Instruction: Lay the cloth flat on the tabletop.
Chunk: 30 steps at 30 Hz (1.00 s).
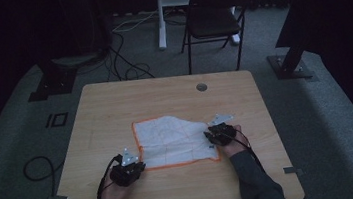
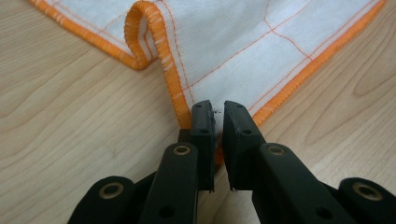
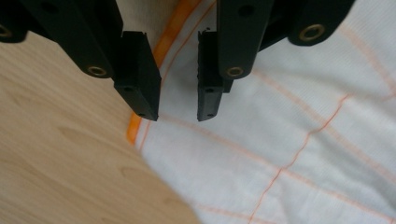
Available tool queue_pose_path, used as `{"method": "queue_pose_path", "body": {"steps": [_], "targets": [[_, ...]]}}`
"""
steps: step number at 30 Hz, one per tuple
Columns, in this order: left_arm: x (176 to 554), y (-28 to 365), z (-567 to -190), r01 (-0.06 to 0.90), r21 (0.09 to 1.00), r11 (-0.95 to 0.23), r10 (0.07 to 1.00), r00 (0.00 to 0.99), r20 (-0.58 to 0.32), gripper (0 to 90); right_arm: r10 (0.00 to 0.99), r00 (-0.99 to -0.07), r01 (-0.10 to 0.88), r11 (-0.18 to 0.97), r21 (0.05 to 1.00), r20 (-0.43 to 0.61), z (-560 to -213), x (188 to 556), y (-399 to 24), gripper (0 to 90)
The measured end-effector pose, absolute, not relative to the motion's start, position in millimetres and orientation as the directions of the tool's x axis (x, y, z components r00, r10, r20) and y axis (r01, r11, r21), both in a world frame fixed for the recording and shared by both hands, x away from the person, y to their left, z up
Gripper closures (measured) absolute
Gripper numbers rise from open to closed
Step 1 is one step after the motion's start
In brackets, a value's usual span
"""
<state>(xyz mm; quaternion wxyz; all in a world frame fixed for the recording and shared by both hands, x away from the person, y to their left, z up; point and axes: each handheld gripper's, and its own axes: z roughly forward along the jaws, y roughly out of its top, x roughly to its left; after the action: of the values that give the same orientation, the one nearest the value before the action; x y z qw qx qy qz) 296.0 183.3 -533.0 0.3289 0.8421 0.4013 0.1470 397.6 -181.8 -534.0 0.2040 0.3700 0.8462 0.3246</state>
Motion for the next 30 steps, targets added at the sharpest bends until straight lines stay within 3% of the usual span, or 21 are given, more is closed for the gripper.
{"method": "queue_pose_path", "body": {"steps": [6, 14, 17, 22, 30], "targets": [[293, 194, -532, 0.596, 0.663, -0.452, 0.793, 0.609, -0.007, 83.7, 0.774, -0.628, 0.501, 0.480, 0.720, -0.080, -530, 412, -175, 61.2], [293, 204, -531, 0.629, 0.659, -0.413, 0.826, 0.563, -0.019, 82.7, 0.772, -0.635, 0.533, 0.429, 0.729, 0.009, -534, 425, -169, 59.7], [292, 201, -529, 0.614, 0.675, -0.410, 0.816, 0.577, -0.030, 79.5, 0.758, -0.652, 0.538, 0.436, 0.721, 0.028, -537, 425, -167, 66.1], [296, 189, -521, 0.578, 0.708, -0.406, 0.798, 0.602, -0.033, 77.6, 0.756, -0.655, 0.534, 0.447, 0.718, 0.016, -534, 425, -167, 85.2], [310, 171, -513, 0.549, 0.736, -0.396, 0.780, 0.624, -0.046, 75.8, 0.788, -0.615, 0.523, 0.444, 0.728, -0.039, -524, 424, -175, 87.1]]}}
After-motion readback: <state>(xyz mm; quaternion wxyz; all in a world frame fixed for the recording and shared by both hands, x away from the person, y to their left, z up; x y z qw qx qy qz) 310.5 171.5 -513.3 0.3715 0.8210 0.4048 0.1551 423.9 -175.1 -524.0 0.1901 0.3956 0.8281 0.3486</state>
